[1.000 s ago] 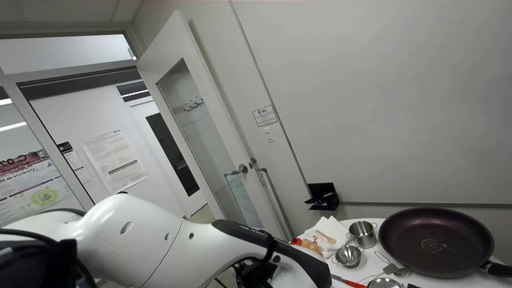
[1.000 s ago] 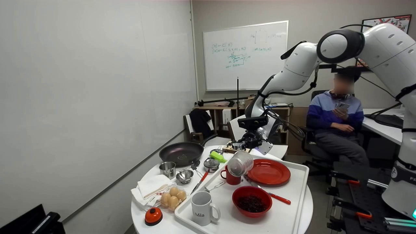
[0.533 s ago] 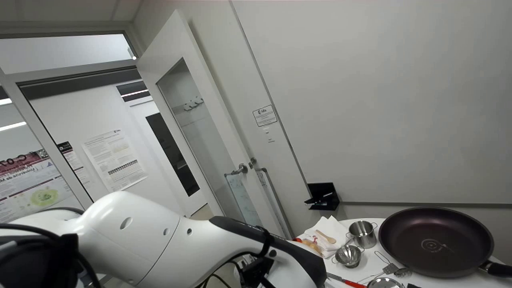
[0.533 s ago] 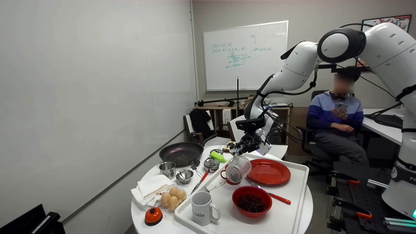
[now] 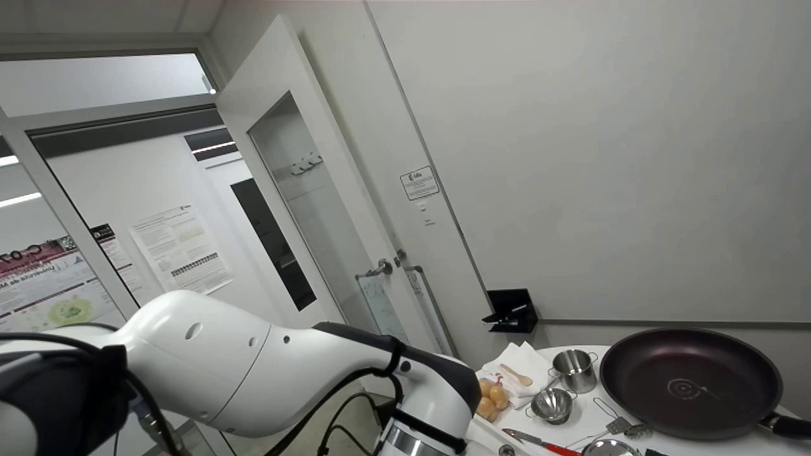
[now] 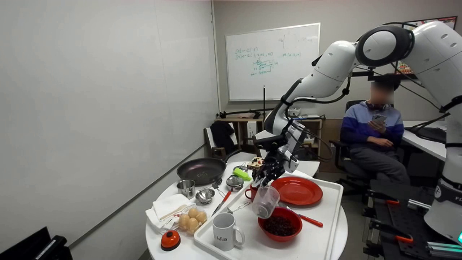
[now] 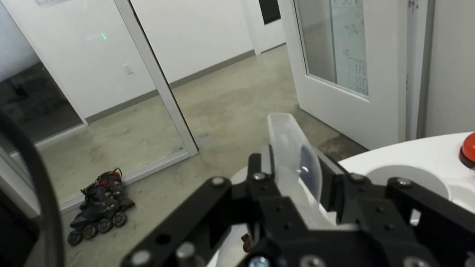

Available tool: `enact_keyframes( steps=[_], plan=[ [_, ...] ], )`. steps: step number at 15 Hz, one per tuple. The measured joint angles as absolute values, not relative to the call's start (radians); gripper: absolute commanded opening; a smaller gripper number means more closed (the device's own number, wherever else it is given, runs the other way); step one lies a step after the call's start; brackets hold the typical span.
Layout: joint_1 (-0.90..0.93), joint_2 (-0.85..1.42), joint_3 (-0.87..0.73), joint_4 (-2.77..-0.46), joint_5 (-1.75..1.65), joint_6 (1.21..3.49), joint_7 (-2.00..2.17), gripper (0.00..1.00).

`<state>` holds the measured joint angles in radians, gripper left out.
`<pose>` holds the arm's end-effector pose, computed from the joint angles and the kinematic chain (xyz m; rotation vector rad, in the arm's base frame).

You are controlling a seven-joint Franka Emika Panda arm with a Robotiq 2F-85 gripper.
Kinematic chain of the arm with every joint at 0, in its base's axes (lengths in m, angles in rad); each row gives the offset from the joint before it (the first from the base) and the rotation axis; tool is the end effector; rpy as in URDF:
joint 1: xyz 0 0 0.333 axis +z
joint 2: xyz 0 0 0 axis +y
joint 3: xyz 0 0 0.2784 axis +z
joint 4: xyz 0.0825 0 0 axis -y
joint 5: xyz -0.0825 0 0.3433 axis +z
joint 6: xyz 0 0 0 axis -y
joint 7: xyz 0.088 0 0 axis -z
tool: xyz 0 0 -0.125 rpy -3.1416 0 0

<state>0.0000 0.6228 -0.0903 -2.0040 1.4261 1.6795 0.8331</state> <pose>0.5122 0.0667 0.1520 -1.1740 1.6241 1.3026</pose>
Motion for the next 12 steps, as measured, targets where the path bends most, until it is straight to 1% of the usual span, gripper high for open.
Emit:
enact_keyframes(
  steps=[4,12],
  plan=[
    [0.061,0.598,-0.09,-1.999,1.356,1.857,0.918,0.11],
    [0.138,0.564,-0.076,-1.996,1.227,2.14,1.032,0.11]
  ],
)
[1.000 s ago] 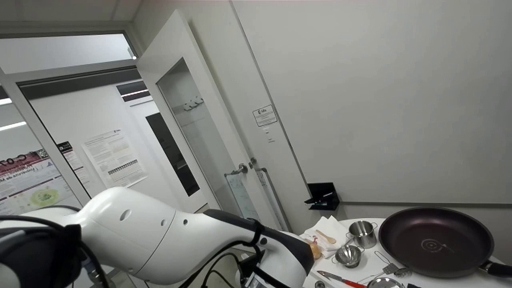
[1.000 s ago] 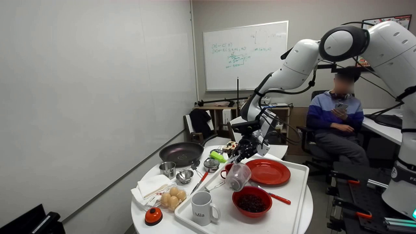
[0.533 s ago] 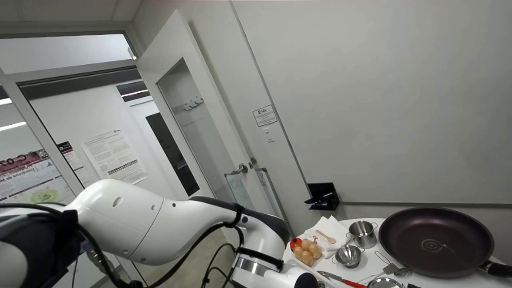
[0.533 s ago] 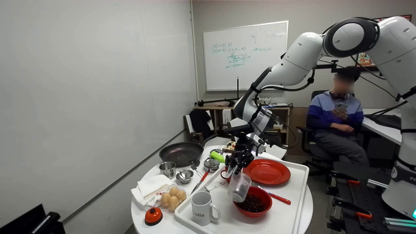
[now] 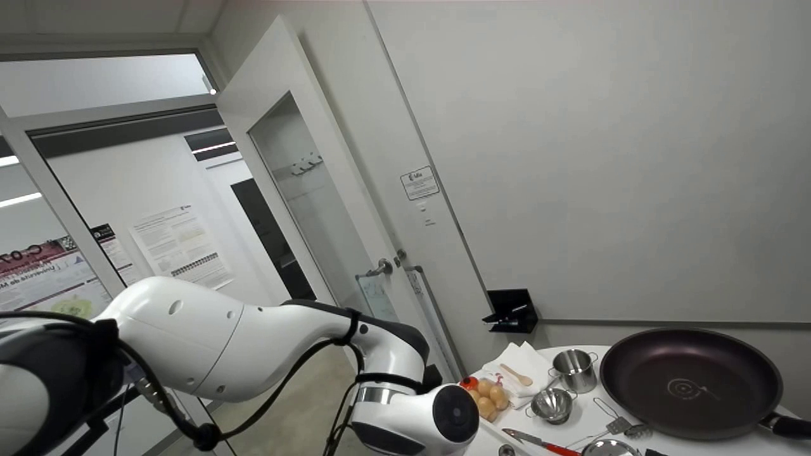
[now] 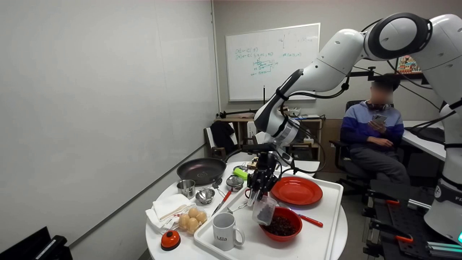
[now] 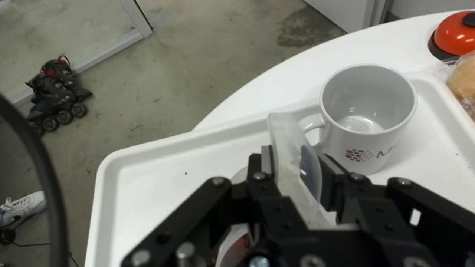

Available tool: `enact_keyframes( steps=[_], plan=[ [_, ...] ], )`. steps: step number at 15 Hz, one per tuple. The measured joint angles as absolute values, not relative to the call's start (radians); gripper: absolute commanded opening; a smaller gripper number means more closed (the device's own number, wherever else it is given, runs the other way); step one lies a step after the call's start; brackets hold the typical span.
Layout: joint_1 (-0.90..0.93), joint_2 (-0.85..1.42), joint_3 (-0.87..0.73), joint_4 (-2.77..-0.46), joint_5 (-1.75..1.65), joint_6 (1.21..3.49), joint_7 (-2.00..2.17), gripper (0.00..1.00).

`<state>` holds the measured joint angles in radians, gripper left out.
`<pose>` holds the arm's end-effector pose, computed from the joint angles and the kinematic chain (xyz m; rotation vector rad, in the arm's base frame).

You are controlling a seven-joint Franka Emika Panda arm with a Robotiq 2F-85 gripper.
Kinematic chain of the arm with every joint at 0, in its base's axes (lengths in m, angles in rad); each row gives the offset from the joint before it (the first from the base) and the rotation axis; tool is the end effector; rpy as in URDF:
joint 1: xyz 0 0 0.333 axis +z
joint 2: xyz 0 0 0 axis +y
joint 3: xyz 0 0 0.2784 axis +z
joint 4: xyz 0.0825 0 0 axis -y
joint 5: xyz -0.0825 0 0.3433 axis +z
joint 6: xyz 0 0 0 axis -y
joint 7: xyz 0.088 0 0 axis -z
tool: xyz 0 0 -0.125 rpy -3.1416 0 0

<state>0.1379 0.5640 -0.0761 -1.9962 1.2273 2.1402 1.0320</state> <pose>0.5328 0.0865 0.1523 -1.4397 1.9995 0.9371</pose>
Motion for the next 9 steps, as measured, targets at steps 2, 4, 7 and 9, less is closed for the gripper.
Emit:
enact_keyframes(
  steps=[2,4,7,9],
  plan=[
    [0.154,0.557,-0.071,-1.996,1.19,2.211,1.065,0.11],
    [0.171,0.55,-0.065,-1.996,1.148,2.274,1.105,0.11],
    [0.193,0.543,-0.057,-1.996,1.081,2.353,1.162,0.11],
    [0.204,0.54,-0.051,-1.996,1.035,2.396,1.199,0.11]
  ],
)
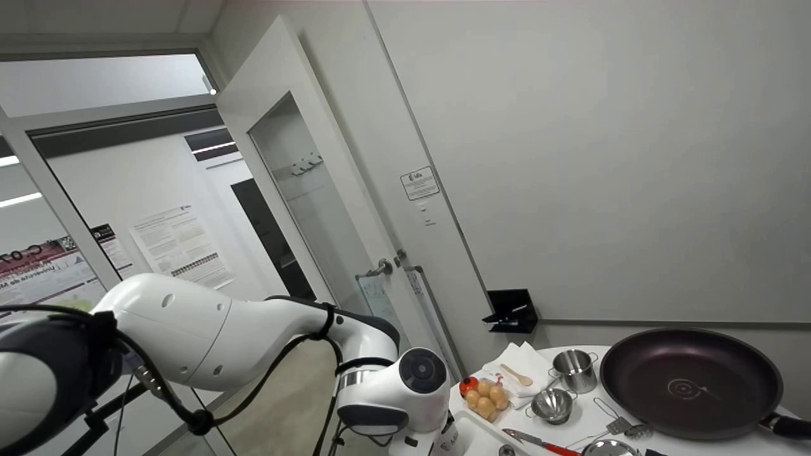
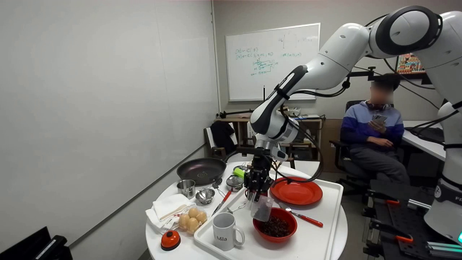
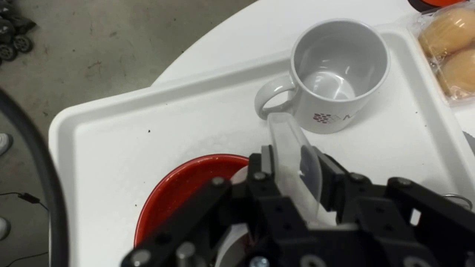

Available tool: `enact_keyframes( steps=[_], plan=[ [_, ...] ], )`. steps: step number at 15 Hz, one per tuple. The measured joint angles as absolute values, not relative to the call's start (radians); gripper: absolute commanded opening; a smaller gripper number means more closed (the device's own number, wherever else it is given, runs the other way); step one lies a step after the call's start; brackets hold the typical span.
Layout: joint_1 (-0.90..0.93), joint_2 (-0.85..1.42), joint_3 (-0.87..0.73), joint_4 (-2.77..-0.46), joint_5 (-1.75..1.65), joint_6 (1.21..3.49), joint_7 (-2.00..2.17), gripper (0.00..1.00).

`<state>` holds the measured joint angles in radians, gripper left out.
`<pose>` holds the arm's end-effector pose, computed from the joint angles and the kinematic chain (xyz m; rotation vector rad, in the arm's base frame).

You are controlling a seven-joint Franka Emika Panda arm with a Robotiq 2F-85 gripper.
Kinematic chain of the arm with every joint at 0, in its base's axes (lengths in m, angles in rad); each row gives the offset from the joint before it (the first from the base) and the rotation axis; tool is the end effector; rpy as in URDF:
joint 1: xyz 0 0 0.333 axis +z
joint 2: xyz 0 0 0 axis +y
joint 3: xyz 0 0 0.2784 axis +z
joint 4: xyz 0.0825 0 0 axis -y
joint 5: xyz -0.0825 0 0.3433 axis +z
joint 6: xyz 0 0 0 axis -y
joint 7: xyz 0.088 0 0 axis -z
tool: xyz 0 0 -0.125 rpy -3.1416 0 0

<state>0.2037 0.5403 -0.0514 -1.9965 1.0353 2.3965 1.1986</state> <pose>0.5458 0.1008 0.1632 -1.5788 2.1513 0.6448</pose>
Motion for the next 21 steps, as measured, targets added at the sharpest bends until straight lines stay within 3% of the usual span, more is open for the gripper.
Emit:
enact_keyframes(
  steps=[21],
  plan=[
    [0.339,0.582,-0.109,-1.92,0.296,2.723,1.956,0.1]
  ],
)
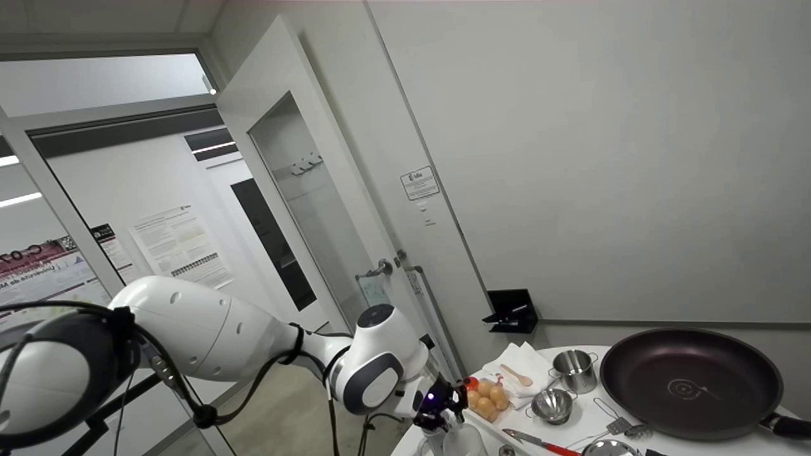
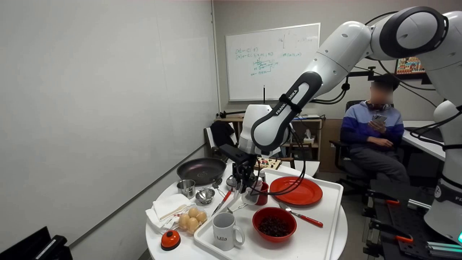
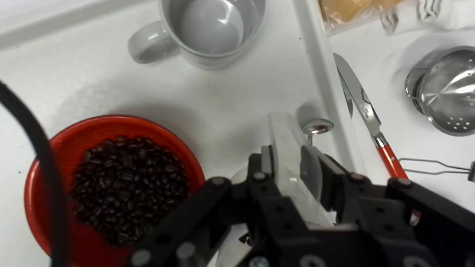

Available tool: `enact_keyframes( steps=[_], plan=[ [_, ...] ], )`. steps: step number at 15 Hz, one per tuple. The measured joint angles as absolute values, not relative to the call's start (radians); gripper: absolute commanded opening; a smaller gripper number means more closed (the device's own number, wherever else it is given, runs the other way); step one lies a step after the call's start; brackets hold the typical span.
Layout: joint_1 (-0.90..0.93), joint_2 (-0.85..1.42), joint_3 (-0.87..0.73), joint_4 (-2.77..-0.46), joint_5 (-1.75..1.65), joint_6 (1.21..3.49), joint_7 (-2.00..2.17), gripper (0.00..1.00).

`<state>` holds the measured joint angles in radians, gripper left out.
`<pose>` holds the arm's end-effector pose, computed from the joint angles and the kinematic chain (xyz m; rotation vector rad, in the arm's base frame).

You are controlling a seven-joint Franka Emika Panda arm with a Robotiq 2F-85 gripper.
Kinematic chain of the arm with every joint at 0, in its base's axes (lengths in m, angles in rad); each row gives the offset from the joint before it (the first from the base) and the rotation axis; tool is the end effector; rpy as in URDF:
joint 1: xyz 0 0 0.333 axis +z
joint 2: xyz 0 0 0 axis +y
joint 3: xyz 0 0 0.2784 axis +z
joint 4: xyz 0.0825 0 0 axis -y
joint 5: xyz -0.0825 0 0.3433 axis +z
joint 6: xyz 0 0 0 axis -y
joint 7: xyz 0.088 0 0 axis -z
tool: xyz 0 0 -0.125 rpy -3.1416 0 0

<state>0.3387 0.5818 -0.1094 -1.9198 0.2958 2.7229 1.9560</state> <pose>0.5915 0.1317 0.1932 -1.6147 2.4042 -0.0336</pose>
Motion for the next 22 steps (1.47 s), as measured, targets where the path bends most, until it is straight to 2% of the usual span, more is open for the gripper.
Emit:
enact_keyframes(
  steps=[7,19,20,21,22],
  plan=[
    [0.358,0.696,-0.16,-1.802,0.156,2.695,2.159,0.1],
    [0.381,0.793,-0.124,-1.677,0.079,2.54,2.226,0.11],
    [0.382,0.8,-0.118,-1.674,0.075,2.537,2.226,0.14],
    [0.382,0.808,-0.113,-1.671,0.074,2.537,2.226,0.51],
    [0.382,0.816,-0.109,-1.669,0.073,2.537,2.226,0.53]
  ],
)
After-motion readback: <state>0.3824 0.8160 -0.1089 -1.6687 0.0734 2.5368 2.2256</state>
